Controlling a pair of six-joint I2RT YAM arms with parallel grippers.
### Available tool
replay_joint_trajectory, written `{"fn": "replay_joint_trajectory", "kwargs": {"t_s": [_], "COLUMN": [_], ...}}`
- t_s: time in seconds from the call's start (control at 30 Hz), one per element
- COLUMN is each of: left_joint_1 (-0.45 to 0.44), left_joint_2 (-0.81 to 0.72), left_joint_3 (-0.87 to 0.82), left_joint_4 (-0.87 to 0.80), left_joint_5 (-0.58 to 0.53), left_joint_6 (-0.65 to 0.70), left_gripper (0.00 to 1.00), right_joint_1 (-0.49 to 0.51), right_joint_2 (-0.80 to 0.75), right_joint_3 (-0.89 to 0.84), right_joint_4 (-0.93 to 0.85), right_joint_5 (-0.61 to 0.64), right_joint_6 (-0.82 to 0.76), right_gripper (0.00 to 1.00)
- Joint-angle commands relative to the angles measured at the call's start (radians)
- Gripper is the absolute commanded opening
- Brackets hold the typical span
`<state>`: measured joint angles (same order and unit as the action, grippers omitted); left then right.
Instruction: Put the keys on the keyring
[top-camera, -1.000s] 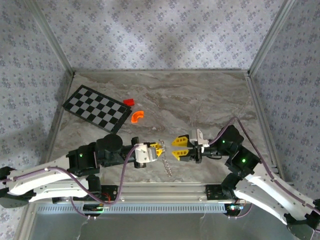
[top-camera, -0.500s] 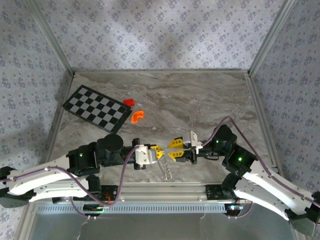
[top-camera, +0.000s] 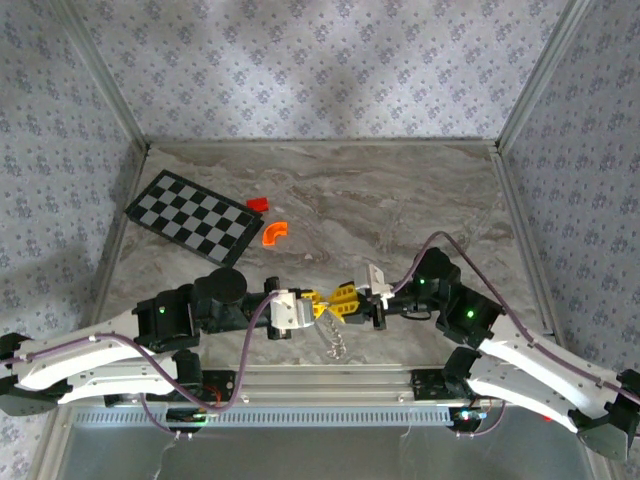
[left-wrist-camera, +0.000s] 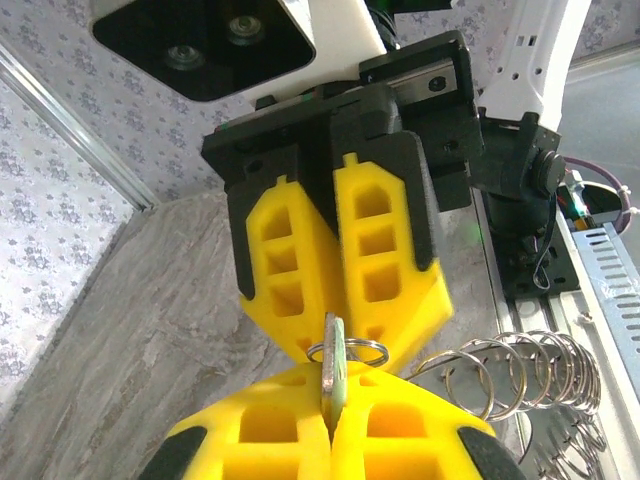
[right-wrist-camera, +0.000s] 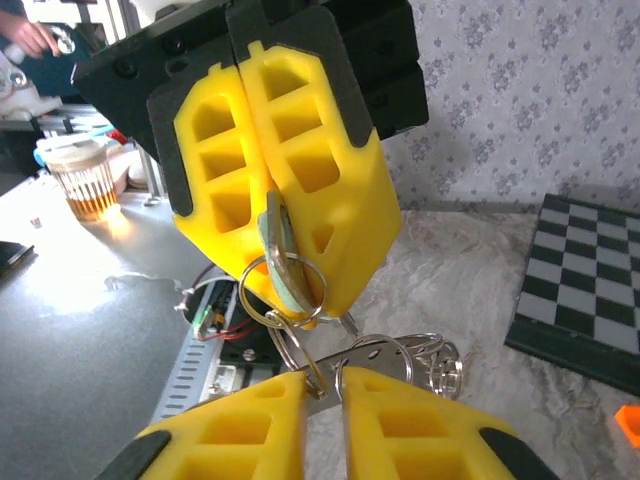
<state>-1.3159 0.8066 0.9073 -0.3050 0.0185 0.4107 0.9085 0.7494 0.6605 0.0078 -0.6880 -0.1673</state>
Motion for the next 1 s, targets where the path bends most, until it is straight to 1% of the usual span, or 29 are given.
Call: {"fn": "replay_joint_trajectory", "kwargs": {"t_s": [0.0, 0.1, 0.47, 0.53, 0.6, 0.77, 0.97], "left_joint_1": [0.001, -0.001, -0.002, -0.002, -0.002, -0.002, -0.001], "left_joint_2": [-0.009, 0.006, 0.027, 0.032, 0.034, 0.035, 0.038], "left_joint_3": [0.05, 0.066, 0.108, 0.112, 0.114, 0.116, 0.117], "left_joint_4": [0.009, -0.016, -0.061, -0.068, -0.07, -0.069, -0.07], "left_joint_5": [0.022, 0.008, -0.018, -0.018, -0.016, -0.008, 0.0], "left_joint_6": [0.0, 0.008, 0.028, 0.029, 0.027, 0.027, 0.027], "left_gripper": [0.0, 0.0, 0.0, 0.0, 0.0, 0.0, 0.0], "right_joint_1": [0.006, 0.007, 0.013, 0.015, 0.016, 0.021, 0.029], "right_joint_2": [0.0, 0.002, -0.028, -0.039, -0.044, -0.042, -0.046], "right_joint_3": [0.036, 0.036, 0.026, 0.02, 0.017, 0.017, 0.014], "right_joint_4": [0.021, 0.02, -0.008, -0.001, 0.005, 0.011, 0.015], "right_joint_5": [-0.005, 0.001, 0.035, 0.044, 0.047, 0.041, 0.046], "right_joint_6": [-0.004, -0.007, -0.038, -0.038, -0.038, -0.038, -0.043], "right_gripper": [0.09, 0.0, 0.0, 0.06, 0.09, 0.09, 0.14]}}
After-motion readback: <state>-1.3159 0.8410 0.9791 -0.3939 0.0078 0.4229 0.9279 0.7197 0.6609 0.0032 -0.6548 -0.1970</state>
